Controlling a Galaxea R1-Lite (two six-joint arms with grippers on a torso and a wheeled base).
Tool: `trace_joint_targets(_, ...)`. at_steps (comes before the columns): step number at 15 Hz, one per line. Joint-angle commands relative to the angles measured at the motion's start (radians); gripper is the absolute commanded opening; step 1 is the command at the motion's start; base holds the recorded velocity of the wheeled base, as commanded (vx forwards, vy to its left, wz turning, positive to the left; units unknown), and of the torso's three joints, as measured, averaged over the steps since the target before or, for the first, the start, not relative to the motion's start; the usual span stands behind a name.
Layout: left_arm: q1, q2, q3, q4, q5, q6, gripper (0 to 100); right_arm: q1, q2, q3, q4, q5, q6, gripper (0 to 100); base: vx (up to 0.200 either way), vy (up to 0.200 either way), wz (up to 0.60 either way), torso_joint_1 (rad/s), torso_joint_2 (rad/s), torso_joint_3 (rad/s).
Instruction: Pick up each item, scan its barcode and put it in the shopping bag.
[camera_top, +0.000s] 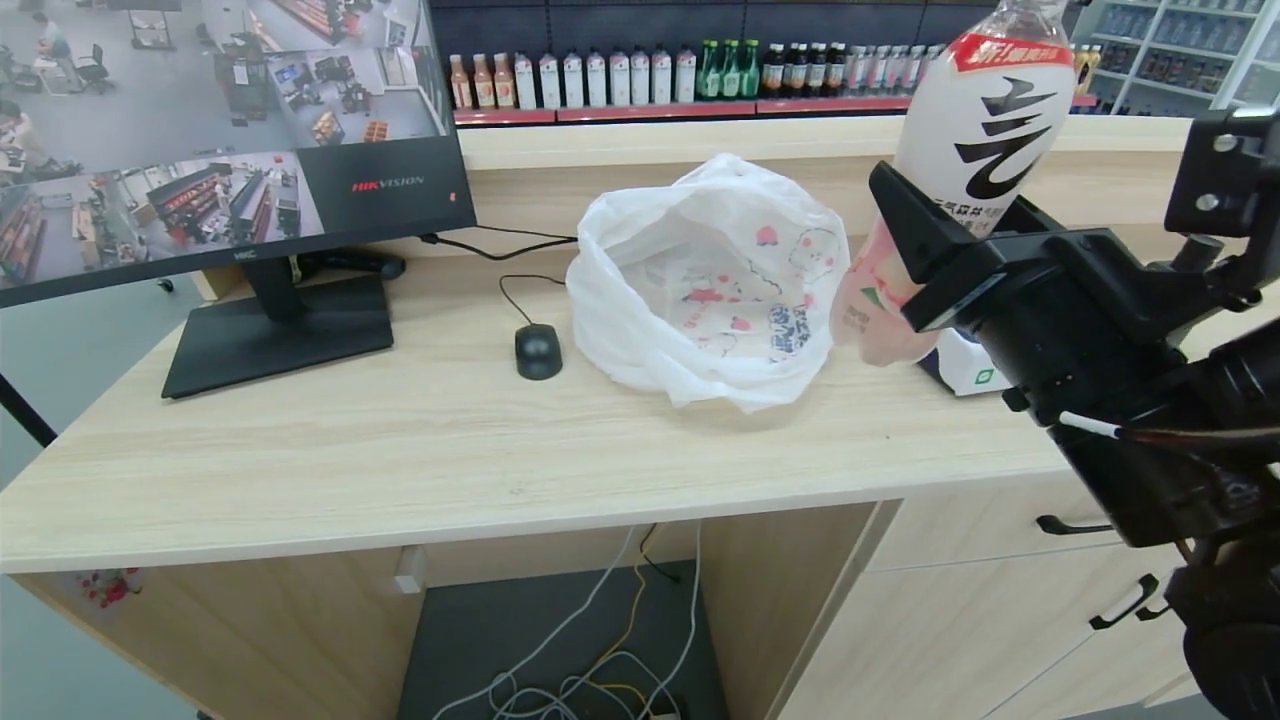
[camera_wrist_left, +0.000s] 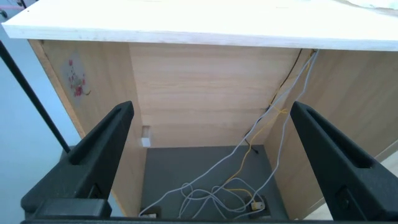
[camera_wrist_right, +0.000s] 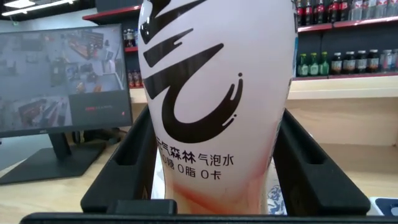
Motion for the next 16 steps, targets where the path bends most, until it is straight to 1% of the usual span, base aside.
trace_joint_targets(1,0.000,0.000,0.000,0.000,0.000,-0.001,100,0.002,0.056,-0.032,0.001,0.014,0.001,0,0.000,0.000,0.00,0.000,0.00,0.000)
trace_joint_targets(6,0.000,0.000,0.000,0.000,0.000,-0.001,100,-0.020,0.160,-0.112,0.001,0.020,0.019,0,0.000,0.000,0.00,0.000,0.00,0.000)
trace_joint_targets(9,0.000,0.000,0.000,0.000,0.000,0.001,100,-0.035,0.256,-0.299,0.132,0.043,0.024,0,0.000,0.000,0.00,0.000,0.00,0.000)
trace_joint_targets(10,0.000,0.000,0.000,0.000,0.000,0.001,100,-0.046,0.294,-0.420,0.219,0.054,0.022,0,0.000,0.000,0.00,0.000,0.00,0.000)
trace_joint_targets(12,0.000,0.000,0.000,0.000,0.000,-0.001,100,-0.046,0.378,-0.629,0.323,0.057,0.022,0,0.000,0.000,0.00,0.000,0.00,0.000)
trace_joint_targets(13,0.000,0.000,0.000,0.000,0.000,0.001,100,-0.046,0.417,-0.712,0.377,0.057,0.022,0,0.000,0.000,0.00,0.000,0.00,0.000)
trace_joint_targets(15,0.000,0.000,0.000,0.000,0.000,-0.001,100,-0.049,0.476,-0.836,0.466,0.057,0.022,0,0.000,0.000,0.00,0.000,0.00,0.000)
trace_joint_targets(16,0.000,0.000,0.000,0.000,0.000,-0.001,100,-0.050,0.516,-0.888,0.483,0.057,0.021,0,0.000,0.000,0.00,0.000,0.00,0.000)
